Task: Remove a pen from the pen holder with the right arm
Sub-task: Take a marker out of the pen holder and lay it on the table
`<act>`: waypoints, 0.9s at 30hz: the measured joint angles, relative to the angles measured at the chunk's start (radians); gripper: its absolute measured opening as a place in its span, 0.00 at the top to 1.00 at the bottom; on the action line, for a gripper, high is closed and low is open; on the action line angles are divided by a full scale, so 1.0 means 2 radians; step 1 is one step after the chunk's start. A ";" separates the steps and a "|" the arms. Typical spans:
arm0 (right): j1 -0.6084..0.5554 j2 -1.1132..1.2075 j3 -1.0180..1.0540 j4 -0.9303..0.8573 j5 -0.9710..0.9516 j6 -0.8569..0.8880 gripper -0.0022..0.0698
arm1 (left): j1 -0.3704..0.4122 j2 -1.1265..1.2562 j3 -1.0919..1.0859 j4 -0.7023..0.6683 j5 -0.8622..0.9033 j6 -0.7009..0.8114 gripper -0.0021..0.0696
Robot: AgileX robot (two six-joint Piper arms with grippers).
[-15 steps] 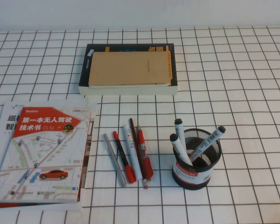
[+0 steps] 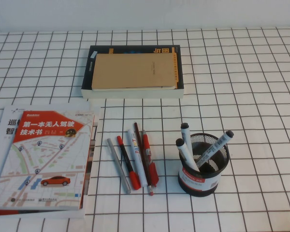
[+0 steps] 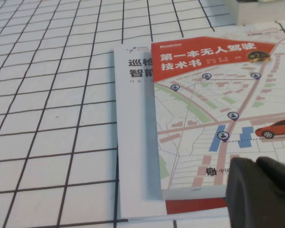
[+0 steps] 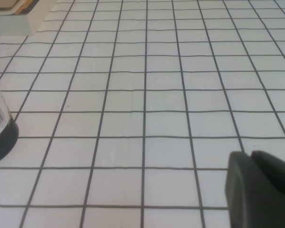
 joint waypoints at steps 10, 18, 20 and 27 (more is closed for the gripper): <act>0.000 0.000 0.000 0.000 0.000 0.000 0.99 | 0.000 0.000 0.000 0.000 0.000 0.000 0.98; 0.000 0.000 0.000 0.001 0.000 0.000 0.99 | 0.000 0.000 0.000 0.000 0.000 0.000 0.98; 0.000 0.000 0.000 0.001 0.000 0.000 0.99 | 0.000 0.000 0.000 0.000 0.000 0.000 0.98; 0.000 0.000 0.000 0.020 -0.014 0.000 0.99 | 0.000 0.000 0.000 0.000 0.000 0.000 0.98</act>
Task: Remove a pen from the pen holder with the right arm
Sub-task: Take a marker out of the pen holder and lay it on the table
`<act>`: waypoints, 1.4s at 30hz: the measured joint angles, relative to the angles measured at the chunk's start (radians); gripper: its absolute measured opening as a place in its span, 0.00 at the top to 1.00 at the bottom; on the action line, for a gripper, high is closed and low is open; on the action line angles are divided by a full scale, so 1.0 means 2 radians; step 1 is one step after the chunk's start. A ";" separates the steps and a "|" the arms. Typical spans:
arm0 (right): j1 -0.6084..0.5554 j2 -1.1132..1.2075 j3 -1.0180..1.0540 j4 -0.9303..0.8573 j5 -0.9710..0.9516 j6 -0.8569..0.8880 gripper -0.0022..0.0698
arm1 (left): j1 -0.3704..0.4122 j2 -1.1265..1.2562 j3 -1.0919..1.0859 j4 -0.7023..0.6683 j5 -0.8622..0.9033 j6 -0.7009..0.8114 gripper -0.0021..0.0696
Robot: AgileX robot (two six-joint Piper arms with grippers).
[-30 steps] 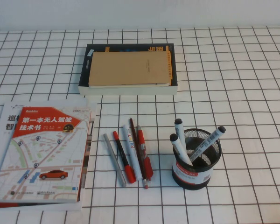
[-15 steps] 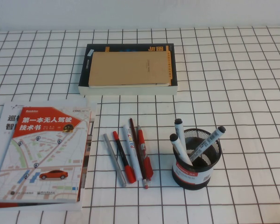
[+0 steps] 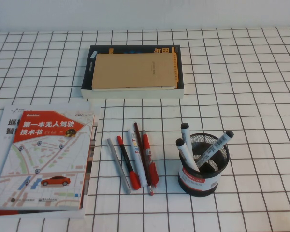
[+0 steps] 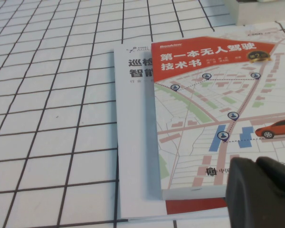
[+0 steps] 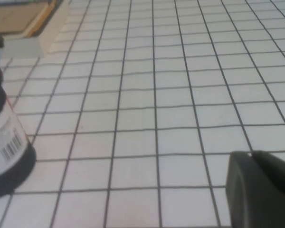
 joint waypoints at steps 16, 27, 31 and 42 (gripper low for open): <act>0.000 0.000 0.000 0.256 -0.122 0.000 0.99 | 0.000 0.000 0.000 0.000 0.000 0.000 0.98; 0.000 0.000 0.000 0.293 -0.121 0.000 0.99 | 0.000 0.000 0.000 0.000 0.000 0.000 0.98; 0.000 0.003 -0.026 0.294 -0.060 0.000 0.99 | 0.000 0.000 0.000 0.000 0.000 0.000 0.98; 0.000 0.191 -0.187 0.290 0.133 -0.073 0.99 | 0.000 0.000 0.000 0.000 0.000 0.000 0.98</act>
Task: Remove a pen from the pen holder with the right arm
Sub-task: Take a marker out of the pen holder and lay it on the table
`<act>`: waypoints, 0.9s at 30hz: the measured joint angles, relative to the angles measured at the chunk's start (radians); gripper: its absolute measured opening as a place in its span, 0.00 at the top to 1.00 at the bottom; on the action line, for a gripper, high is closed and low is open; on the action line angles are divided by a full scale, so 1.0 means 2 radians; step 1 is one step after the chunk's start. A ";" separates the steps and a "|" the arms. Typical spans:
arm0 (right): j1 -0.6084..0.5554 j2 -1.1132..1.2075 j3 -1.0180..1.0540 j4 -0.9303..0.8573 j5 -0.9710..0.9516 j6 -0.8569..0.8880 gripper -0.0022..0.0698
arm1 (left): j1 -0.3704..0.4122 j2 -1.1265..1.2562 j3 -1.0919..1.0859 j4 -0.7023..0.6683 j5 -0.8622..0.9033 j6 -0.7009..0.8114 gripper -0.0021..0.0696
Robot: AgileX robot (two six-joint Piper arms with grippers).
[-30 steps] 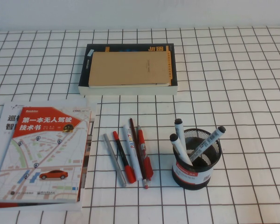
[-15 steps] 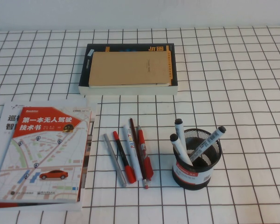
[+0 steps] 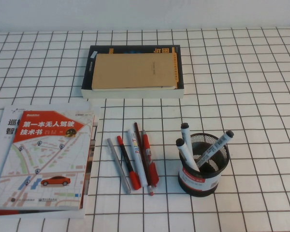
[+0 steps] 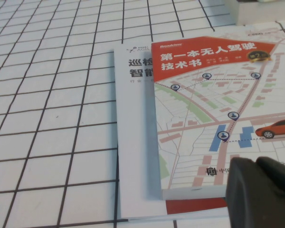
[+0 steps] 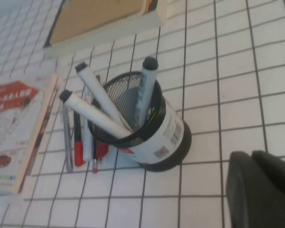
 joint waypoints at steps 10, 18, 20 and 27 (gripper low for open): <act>0.000 0.171 -0.083 0.009 0.040 -0.082 0.99 | 0.000 0.000 0.000 0.000 0.000 0.000 0.98; 0.012 0.251 -0.111 0.096 0.034 -0.180 0.99 | 0.000 0.000 0.000 0.000 0.000 0.000 0.98; 0.037 0.264 -0.118 0.097 0.014 -0.184 0.99 | 0.000 0.000 0.000 0.000 0.000 0.000 0.98; 0.158 0.276 -0.122 0.100 -0.101 -0.188 0.99 | 0.000 0.000 0.000 0.000 0.000 0.000 0.98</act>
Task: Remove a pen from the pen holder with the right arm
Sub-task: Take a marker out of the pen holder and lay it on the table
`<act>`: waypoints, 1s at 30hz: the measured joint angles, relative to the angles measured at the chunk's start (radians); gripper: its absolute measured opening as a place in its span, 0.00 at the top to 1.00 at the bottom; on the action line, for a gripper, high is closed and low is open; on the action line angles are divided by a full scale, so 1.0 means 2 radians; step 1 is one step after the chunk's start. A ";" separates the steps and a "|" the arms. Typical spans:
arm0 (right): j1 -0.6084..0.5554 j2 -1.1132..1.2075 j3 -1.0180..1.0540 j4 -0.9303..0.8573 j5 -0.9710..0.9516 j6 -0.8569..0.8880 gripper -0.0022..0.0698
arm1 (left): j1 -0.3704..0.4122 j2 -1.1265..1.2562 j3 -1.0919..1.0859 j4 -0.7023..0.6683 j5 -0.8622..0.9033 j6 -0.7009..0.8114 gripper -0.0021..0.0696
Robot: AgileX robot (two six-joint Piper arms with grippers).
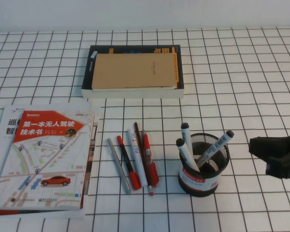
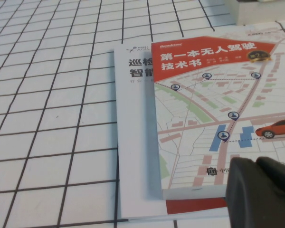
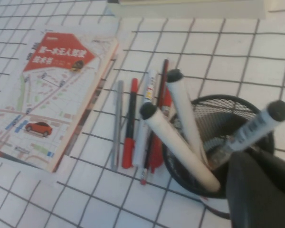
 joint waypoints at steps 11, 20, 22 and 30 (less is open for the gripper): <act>0.099 0.013 0.007 0.003 -0.113 0.000 0.96 | 0.000 0.000 0.000 0.000 0.000 0.000 0.98; 0.189 0.013 0.115 -0.085 -0.356 0.105 0.56 | 0.000 0.000 0.000 0.000 0.000 0.000 0.98; 0.203 0.014 0.146 -0.123 -0.420 0.153 0.50 | 0.000 0.000 0.000 0.000 0.000 0.000 0.98; 0.210 0.074 0.193 -0.181 -0.573 0.273 0.44 | 0.000 0.000 0.000 0.000 0.000 0.000 0.98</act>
